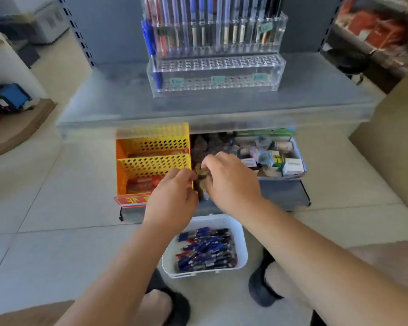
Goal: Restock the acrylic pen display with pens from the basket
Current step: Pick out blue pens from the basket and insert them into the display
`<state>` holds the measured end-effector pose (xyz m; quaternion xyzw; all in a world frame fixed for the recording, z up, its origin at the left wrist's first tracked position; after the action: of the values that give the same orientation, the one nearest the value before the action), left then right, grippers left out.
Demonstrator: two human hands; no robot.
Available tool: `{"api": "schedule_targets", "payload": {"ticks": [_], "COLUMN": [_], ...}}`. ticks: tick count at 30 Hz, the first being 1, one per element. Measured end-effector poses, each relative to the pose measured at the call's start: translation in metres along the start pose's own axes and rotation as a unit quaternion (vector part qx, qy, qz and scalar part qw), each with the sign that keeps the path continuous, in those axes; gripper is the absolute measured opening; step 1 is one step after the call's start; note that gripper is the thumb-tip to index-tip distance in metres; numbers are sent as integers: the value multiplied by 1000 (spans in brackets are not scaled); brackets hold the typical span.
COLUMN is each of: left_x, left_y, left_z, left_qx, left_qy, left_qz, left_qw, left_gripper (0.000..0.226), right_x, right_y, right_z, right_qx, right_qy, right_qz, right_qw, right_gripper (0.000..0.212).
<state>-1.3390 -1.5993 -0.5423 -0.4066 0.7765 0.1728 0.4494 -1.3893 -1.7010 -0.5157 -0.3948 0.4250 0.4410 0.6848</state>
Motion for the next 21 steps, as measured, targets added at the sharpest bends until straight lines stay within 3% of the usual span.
{"api": "schedule_targets", "payload": {"ticks": [5,12,21], "left_x": [76,151,223], "left_y": [32,55,75], "left_z": [42,92,154], "left_qx": [-48,-77,-141], "left_qy": [-19,-59,-110], "left_qz": [92,149,253], "left_qw": [994,984,951], "left_gripper": [35,37,40], "right_x": [82,179,282], "right_y": [40,72,114], "right_z": [-21,-38,-87], "right_qx": [24,12,70], "right_qy": [-35,-21,-47], "right_qz": [93,182,319], "right_qw": [995,983,944], "right_gripper": [20,20,30]}}
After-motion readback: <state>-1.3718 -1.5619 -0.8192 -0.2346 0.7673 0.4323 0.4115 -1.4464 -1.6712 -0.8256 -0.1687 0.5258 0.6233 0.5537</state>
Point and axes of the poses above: each hand's wrist, its own y-axis away from the middle knuckle, its own x-axis out of the palm, z = x × y, the point moved 10 cm from there along -y, towards the middle knuckle, and after that the axes turned 4 degrees about -x, right-handed, at the moved point
